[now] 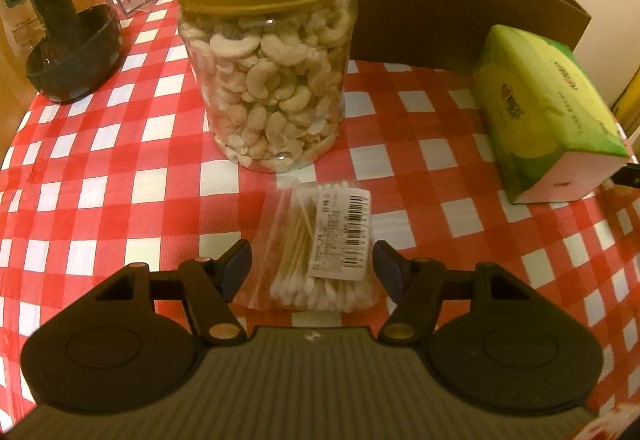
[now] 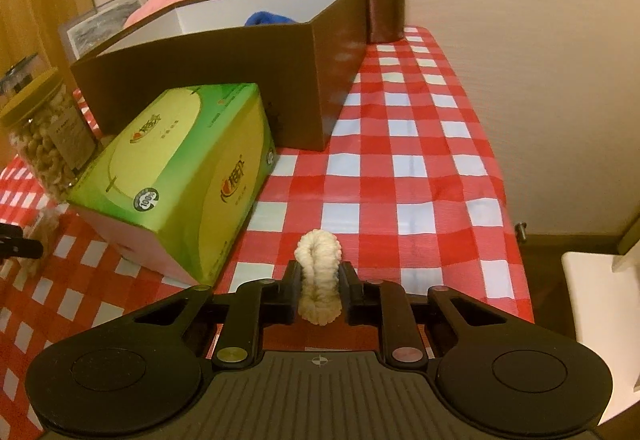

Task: Organize soft objects
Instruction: 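Grasp the white hair tie with the right gripper while the left gripper grasps the cotton swab bag, then carry the swab bag and hair tie into the white box and open both grippers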

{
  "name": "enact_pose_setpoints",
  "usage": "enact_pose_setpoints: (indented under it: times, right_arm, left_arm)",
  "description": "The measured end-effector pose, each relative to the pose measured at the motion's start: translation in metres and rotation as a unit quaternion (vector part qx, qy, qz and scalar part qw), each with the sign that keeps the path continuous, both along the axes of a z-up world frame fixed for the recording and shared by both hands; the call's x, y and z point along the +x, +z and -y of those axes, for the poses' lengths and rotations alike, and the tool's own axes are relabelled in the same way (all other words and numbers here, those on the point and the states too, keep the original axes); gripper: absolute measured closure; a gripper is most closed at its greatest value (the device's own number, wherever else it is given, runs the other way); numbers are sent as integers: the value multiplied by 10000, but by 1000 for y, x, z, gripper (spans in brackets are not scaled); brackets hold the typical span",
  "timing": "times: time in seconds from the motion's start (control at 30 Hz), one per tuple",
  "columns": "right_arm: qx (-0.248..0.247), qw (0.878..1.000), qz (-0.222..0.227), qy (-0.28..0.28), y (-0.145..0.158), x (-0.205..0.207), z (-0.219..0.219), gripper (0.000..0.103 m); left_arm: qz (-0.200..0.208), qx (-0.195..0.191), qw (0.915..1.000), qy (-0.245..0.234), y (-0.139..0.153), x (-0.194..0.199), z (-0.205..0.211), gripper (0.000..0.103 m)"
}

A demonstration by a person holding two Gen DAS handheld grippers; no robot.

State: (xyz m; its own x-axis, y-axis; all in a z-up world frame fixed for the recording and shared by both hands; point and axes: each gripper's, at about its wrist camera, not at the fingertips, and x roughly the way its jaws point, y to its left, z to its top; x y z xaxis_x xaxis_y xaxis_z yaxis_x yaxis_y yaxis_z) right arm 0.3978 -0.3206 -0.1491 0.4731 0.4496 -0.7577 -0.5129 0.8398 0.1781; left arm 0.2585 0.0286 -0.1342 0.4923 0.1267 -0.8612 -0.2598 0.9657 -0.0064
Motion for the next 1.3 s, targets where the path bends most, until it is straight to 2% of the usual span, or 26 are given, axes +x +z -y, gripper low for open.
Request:
enact_pose_setpoints:
  times: [0.27, 0.37, 0.43, 0.63, 1.3]
  right_arm:
    - [47, 9999, -52, -126, 4, -4, 8, 83]
    - [52, 9999, -70, -141, 4, -7, 10, 83]
    - [55, 9998, -80, -146, 4, -9, 11, 83]
    - [77, 9998, -71, -141, 7, -16, 12, 83]
    - [294, 9995, 74, -33, 32, -44, 12, 83]
  left_arm:
    - [13, -2, 10000, -79, -11, 7, -6, 38]
    - [58, 1, 9999, -133, -13, 7, -6, 48]
    - [111, 3, 9997, -221, -12, 5, -4, 60]
    - [171, -19, 9994, -309, -10, 2, 0, 68]
    - [253, -71, 9993, -276, 10, -32, -1, 71]
